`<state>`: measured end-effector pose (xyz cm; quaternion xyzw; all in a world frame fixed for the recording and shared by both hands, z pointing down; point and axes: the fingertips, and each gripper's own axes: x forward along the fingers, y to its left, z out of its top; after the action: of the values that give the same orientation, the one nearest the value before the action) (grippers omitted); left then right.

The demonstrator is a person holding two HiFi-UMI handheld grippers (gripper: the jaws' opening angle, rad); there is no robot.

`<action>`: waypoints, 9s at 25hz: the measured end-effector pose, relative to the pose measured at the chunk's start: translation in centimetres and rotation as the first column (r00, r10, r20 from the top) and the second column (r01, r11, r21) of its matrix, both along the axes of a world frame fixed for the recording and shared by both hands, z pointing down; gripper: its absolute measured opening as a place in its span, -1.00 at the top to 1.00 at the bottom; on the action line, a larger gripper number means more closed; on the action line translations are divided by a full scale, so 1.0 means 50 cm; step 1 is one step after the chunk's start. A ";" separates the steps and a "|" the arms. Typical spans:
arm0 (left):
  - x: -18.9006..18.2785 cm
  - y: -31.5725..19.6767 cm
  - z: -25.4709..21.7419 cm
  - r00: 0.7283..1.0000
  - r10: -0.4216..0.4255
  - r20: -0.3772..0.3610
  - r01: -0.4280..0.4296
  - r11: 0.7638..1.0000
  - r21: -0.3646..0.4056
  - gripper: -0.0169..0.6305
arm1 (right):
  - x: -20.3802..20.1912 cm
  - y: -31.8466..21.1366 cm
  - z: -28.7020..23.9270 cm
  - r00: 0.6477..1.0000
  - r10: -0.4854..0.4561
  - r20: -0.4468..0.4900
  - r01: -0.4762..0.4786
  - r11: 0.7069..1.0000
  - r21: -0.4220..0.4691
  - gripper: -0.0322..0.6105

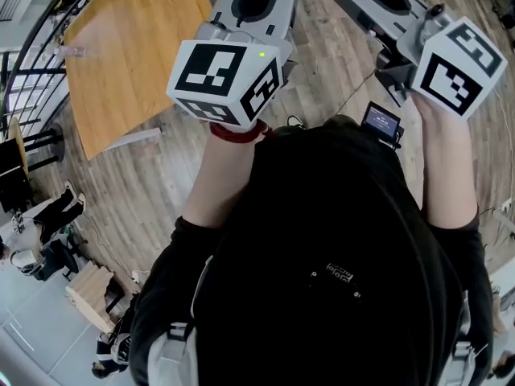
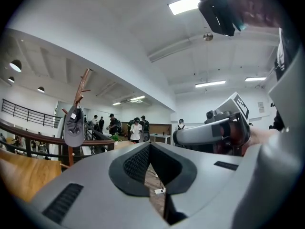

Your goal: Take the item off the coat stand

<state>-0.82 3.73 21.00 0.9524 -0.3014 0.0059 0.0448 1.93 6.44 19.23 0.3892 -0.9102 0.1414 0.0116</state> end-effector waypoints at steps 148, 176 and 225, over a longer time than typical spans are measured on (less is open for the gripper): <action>-0.248 -0.903 -0.033 0.945 -0.325 -0.024 0.326 0.945 0.020 0.32 | -0.092 -0.948 -0.012 0.995 -0.098 0.009 0.098 0.995 0.027 0.33; -0.208 -0.957 0.037 0.977 -0.202 -0.068 0.199 0.979 -0.045 0.36 | -0.103 -0.988 0.022 0.996 -0.041 -0.079 0.042 0.999 0.014 0.30; -0.150 -0.790 -0.094 0.963 -0.261 -0.059 0.267 0.953 0.145 0.88 | -0.076 -0.831 -0.092 0.986 -0.153 -0.070 0.163 0.969 0.187 0.80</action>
<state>-8.33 -35.77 16.32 0.9041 -0.4247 -0.0418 -0.0216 -1.86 -35.11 14.62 0.3186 -0.9470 0.0408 0.0102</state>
